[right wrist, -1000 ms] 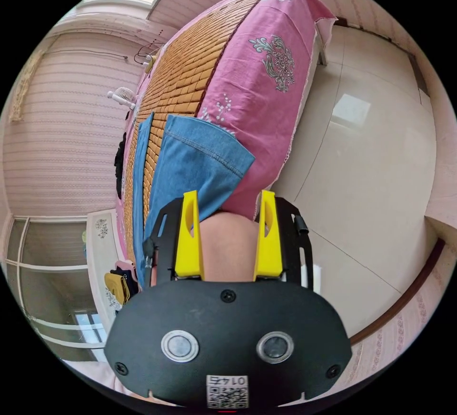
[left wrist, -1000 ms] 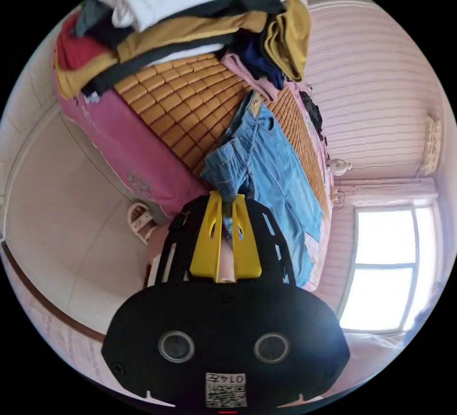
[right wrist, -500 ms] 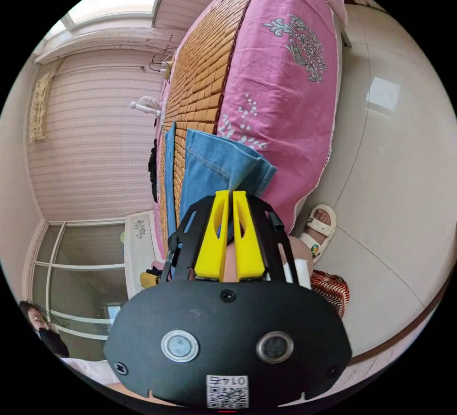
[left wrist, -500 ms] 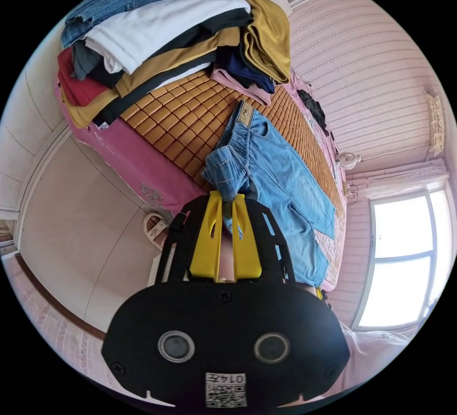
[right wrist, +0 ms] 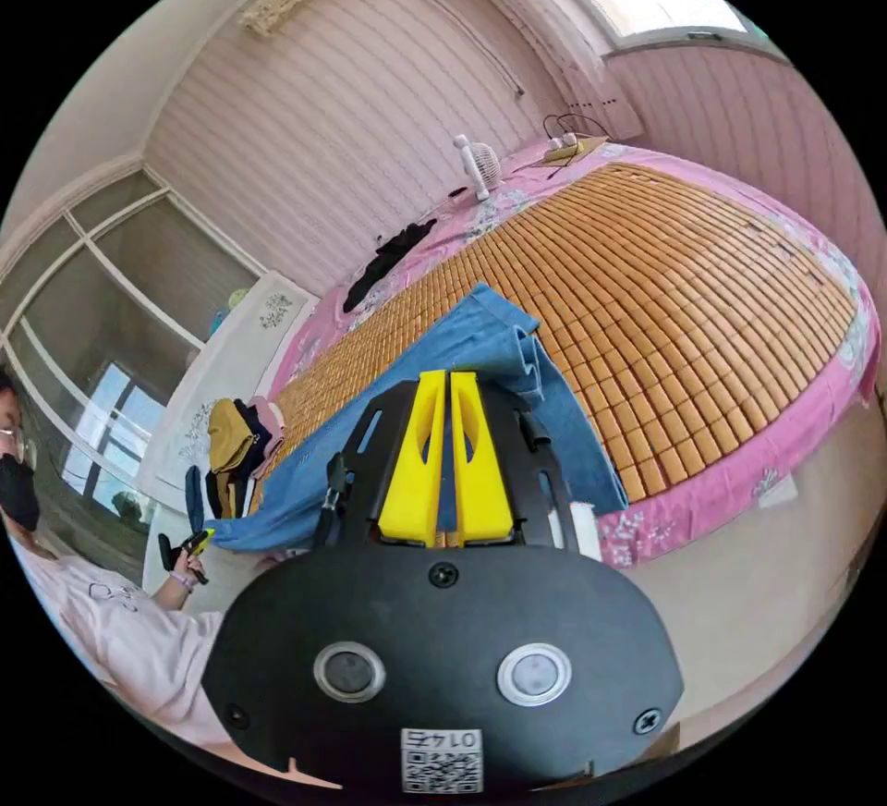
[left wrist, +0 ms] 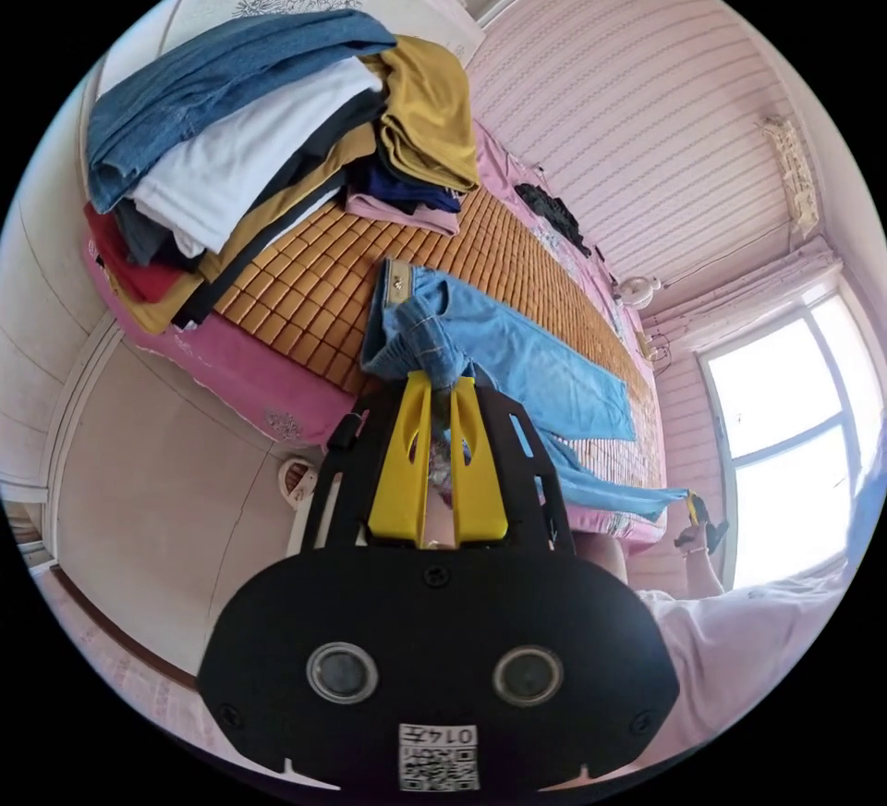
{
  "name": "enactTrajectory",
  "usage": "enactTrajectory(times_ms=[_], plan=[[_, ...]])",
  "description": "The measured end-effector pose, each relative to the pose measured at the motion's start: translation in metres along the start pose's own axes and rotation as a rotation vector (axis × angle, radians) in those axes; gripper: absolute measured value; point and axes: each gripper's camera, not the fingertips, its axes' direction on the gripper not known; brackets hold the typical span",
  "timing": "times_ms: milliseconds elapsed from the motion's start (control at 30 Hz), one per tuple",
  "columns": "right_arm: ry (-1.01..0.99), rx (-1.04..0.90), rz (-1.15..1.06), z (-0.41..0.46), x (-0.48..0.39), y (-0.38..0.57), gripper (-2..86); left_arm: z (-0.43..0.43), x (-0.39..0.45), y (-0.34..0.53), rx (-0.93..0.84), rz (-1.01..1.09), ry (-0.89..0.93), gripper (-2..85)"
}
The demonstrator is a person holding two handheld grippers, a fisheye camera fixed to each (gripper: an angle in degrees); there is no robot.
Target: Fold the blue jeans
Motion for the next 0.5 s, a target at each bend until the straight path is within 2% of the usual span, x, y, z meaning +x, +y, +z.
enactTrajectory(times_ms=[133, 233, 300, 333, 433, 500], plan=[[0.067, -0.101, -0.107, 0.069, -0.044, -0.084, 1.3, 0.009, 0.028, -0.042, 0.063, 0.008, 0.043, 2.9], [0.104, -0.125, -0.065, 0.138, -0.068, -0.148, 3.1, 0.036, 0.054, -0.088, 0.057, 0.043, 0.009, 4.8], [0.14, -0.073, 0.013, 0.185, -0.079, -0.176, 6.5, 0.06, 0.059, -0.113, 0.07, -0.015, 0.012, 7.3], [0.148, -0.072, 0.022, 0.196, -0.081, -0.178, 7.6, 0.077, 0.059, -0.124, 0.088, -0.082, 0.011, 9.4], [0.221, -0.224, 0.044, 0.253, -0.081, -0.167, 10.1, 0.109, 0.057, -0.131, 0.105, -0.221, -0.06, 10.9], [0.355, -0.341, -0.027, 0.284, -0.079, -0.144, 9.8, 0.121, 0.064, -0.127, 0.094, -0.221, -0.14, 10.3]])
